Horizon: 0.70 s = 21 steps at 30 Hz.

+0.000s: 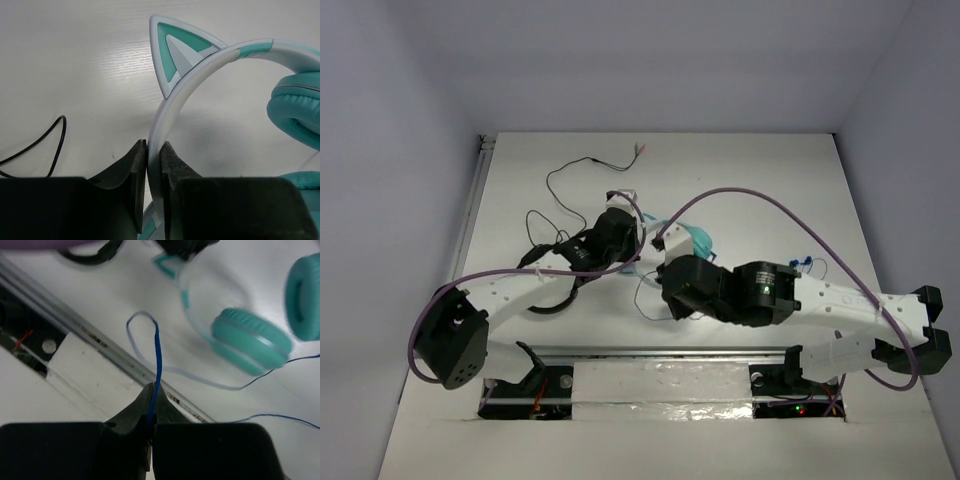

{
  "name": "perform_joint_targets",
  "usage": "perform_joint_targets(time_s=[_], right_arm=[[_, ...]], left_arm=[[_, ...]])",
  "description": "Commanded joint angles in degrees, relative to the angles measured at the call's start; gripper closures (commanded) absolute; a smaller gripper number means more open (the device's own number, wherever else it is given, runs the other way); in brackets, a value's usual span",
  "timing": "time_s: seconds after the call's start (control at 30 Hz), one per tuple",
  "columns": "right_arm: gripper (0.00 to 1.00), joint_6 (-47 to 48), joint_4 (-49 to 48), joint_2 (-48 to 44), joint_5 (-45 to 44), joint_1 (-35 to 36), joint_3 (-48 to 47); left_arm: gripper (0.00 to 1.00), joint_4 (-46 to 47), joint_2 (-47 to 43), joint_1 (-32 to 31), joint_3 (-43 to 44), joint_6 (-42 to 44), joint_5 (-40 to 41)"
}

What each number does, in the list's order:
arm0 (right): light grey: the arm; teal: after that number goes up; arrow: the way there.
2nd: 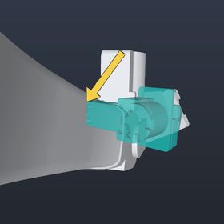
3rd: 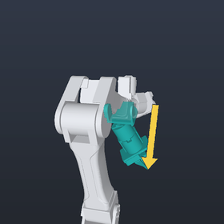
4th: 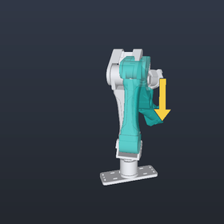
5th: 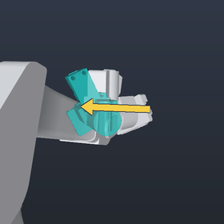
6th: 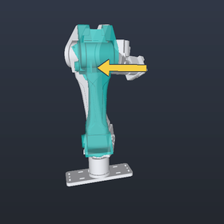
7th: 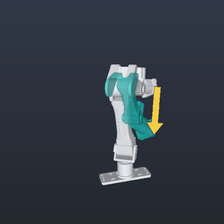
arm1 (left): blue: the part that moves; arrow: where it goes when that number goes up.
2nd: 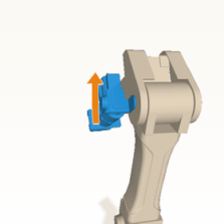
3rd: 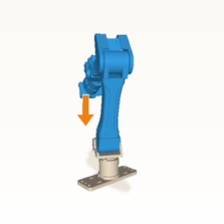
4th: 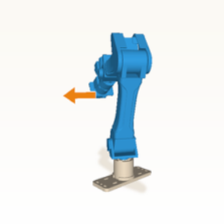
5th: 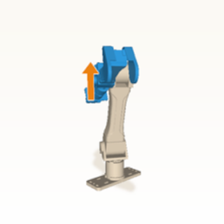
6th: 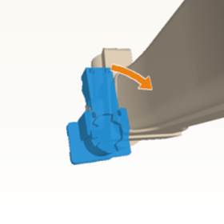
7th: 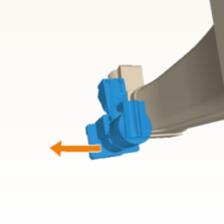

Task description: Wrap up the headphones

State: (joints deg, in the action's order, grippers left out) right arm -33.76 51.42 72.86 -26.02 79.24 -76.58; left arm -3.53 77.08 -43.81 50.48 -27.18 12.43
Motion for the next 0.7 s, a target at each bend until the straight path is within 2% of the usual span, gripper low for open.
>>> perform_joint_targets(time_s=[0.0,0.13,0.27,0.4,0.67], right_arm=[[1.0,6.2,3.8,-0.4,-4.2,-3.4,-5.1],[1.0,9.6,4.3,-0.8,-5.1,-8.0,-6.6],[1.0,11.6,1.9,-3.0,-4.8,-13.4,-4.0],[1.0,13.5,-1.3,-3.6,-4.9,-14.6,-2.1],[1.0,14.9,-1.6,-4.4,-11.8,-20.5,-2.0]], left_arm=[[1.0,8.9,-4.2,0.7,-1.1,0.6,-5.0],[1.0,7.9,-7.4,0.2,-4.1,1.2,-7.3],[1.0,7.8,-11.0,0.2,-6.0,1.4,-12.1],[1.0,8.6,-13.0,0.2,-6.9,1.6,-17.9],[1.0,5.0,-16.0,0.2,-8.2,1.7,-17.5]])
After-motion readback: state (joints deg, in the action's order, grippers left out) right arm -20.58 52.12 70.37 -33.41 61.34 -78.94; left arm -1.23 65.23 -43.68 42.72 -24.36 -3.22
